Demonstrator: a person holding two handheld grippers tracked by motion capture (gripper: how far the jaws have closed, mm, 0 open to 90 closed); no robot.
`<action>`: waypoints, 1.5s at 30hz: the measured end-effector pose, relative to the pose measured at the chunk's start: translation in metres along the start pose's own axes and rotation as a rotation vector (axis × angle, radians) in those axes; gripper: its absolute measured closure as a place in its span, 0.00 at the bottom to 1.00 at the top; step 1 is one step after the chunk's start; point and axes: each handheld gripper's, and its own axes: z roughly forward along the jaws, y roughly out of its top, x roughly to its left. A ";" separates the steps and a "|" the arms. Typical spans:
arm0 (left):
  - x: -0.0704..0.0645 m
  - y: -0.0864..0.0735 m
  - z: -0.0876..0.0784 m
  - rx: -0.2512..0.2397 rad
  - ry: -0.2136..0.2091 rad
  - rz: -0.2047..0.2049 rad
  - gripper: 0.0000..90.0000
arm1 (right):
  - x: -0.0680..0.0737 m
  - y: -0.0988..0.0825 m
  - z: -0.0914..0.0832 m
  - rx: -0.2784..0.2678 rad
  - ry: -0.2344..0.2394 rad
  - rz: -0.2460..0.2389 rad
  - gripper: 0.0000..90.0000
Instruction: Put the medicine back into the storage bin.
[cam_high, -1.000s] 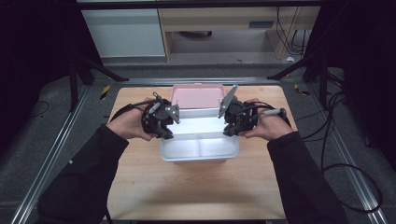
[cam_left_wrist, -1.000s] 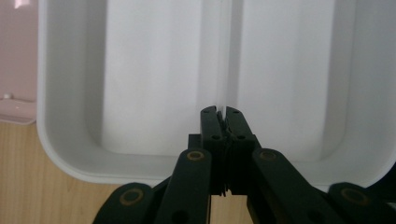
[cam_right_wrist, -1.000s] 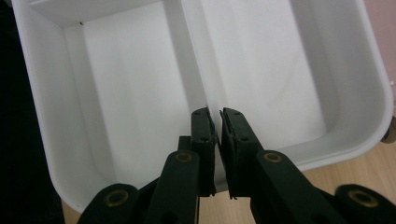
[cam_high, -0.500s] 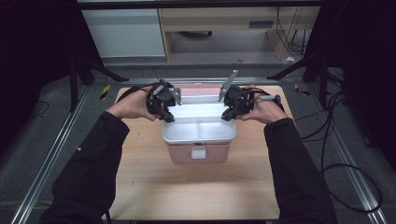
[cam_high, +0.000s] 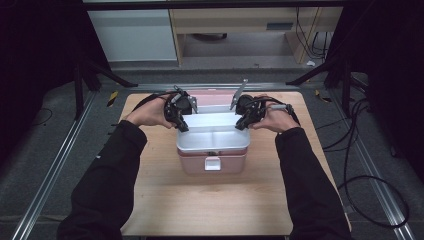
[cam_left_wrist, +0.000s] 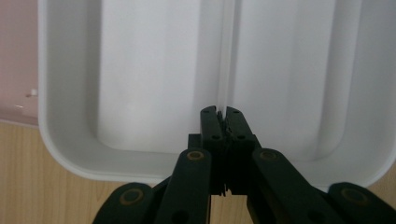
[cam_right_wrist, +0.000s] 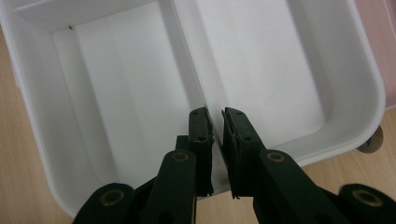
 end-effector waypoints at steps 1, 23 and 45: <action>-0.001 0.000 0.003 0.011 0.003 0.006 0.98 | 0.001 0.001 0.002 0.004 0.000 -0.001 0.91; -0.007 -0.008 0.030 -0.003 -0.025 -0.010 0.96 | 0.016 -0.008 0.030 0.051 0.019 0.019 0.90; -0.036 -0.033 -0.009 -0.229 0.113 -0.161 0.70 | 0.029 -0.033 -0.006 -0.226 -0.111 0.161 0.65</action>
